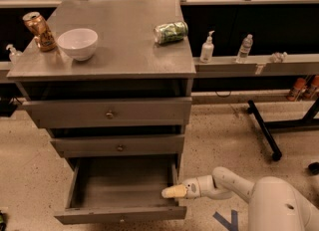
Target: Close bottom drawer
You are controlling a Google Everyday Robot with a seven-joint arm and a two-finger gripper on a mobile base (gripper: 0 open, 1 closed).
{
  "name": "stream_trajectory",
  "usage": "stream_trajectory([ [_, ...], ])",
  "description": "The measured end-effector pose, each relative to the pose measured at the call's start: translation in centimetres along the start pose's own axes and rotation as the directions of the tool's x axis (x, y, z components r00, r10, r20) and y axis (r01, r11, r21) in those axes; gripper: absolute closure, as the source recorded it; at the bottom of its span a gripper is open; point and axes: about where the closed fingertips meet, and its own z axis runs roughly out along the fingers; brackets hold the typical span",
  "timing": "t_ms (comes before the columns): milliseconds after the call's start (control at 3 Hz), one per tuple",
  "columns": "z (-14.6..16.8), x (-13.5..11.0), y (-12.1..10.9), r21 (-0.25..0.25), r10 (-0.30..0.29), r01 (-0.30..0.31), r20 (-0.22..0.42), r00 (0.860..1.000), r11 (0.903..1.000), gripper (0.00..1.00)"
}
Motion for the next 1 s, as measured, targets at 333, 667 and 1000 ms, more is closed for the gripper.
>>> stream_trajectory([
  [333,2.9,3.2,1.2,-0.174,0.057,-0.058,-0.01,0.998,0.9831,0.46],
  [667,4.2,5.6,1.8,-0.214,0.083,-0.083,-0.008,0.996,0.9732,0.69],
  [1000,5.0,7.8,3.1,-0.185,0.047,-0.036,0.052,0.998,0.982,0.92],
])
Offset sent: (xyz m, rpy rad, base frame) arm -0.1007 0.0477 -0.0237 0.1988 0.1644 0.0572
